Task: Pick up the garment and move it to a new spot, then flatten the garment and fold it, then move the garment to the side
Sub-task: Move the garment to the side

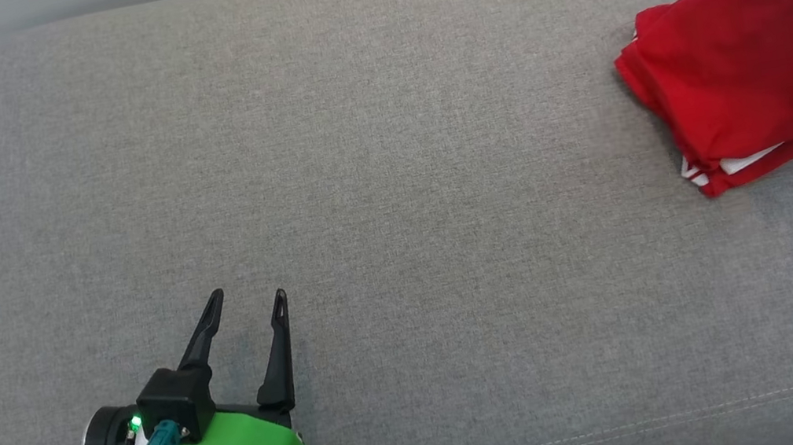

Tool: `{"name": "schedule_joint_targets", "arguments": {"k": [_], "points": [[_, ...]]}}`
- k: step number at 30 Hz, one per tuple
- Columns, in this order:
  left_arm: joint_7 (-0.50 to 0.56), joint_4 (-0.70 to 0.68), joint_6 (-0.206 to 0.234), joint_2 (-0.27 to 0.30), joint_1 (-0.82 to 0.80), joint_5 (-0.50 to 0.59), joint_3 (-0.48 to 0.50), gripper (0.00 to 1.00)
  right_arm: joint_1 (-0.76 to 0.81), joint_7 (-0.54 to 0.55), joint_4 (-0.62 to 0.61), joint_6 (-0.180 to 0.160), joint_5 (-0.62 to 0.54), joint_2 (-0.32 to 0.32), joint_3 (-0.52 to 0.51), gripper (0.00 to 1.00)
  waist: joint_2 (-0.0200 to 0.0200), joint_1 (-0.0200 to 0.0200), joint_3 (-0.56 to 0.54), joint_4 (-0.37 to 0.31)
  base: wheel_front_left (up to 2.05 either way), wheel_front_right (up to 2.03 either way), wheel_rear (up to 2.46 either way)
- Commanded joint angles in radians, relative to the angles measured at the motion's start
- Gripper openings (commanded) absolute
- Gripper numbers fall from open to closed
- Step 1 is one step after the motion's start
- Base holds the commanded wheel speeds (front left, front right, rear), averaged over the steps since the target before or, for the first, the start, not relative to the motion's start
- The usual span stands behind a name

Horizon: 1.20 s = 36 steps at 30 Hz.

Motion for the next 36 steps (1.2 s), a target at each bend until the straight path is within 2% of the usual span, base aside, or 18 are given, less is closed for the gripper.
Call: {"name": "schedule_joint_targets", "arguments": {"k": [1, 12, 20, 27, 28, 29, 30, 34, 36], "points": [[0.001, -0.003, -0.002, 0.010, -0.019, 0.007, -0.001, 1.00, -0.023, -0.007, 0.006, -0.001, -0.009, -0.016, -0.003, 0.00, -0.0001, 0.0000, 0.018, -0.004, 0.00, 0.00, 0.00], [0.020, -0.028, 0.006, 0.035, -0.039, 0.016, -0.006, 1.00, -0.069, -0.011, -0.014, -0.001, -0.044, -0.094, -0.053, 0.00, -0.0001, 0.0000, 0.073, -0.002, 0.00, 0.00, 0.00], [0.042, -0.058, 0.009, 0.054, -0.070, 0.031, -0.012, 1.00, -0.067, -0.059, -0.005, -0.001, -0.151, -0.140, -0.112, 0.00, -0.0001, 0.0000, 0.132, 0.006, 0.00, 0.00, 0.00], [0.061, -0.080, 0.009, 0.070, -0.091, 0.040, -0.022, 1.00, -0.079, -0.153, 0.020, -0.002, -0.294, -0.168, -0.172, 0.00, -0.0001, 0.0000, 0.181, 0.024, 0.00, 0.00, 0.00], [0.061, -0.081, 0.008, 0.072, -0.095, 0.041, -0.023, 1.00, -0.077, -0.164, 0.027, -0.002, -0.317, -0.172, -0.177, 0.14, -0.0001, 0.0000, 0.188, 0.027, 0.00, 0.00, 0.00], [0.064, -0.084, 0.007, 0.074, -0.098, 0.043, -0.024, 1.00, -0.076, -0.172, 0.032, -0.002, -0.335, -0.173, -0.181, 0.49, -0.0001, 0.0000, 0.196, 0.030, 0.00, 0.00, 0.00], [0.065, -0.085, 0.007, 0.075, -0.100, 0.045, -0.025, 1.00, -0.076, -0.185, 0.035, -0.001, -0.356, -0.171, -0.181, 1.00, -0.0001, 0.0000, 0.202, 0.032, 0.00, 0.00, 0.00], [0.067, -0.091, 0.010, 0.079, -0.109, 0.045, -0.028, 1.00, -0.070, -0.269, 0.027, -0.001, -0.430, -0.171, -0.183, 1.00, -0.0001, 0.0000, 0.220, 0.037, 0.00, 0.00, 0.00], [0.064, -0.093, 0.012, 0.079, -0.114, 0.047, -0.028, 1.00, -0.071, -0.321, 0.035, -0.001, -0.454, -0.152, -0.199, 1.00, -0.0001, 0.0000, 0.223, 0.039, 0.00, 0.00, 0.00]]}}
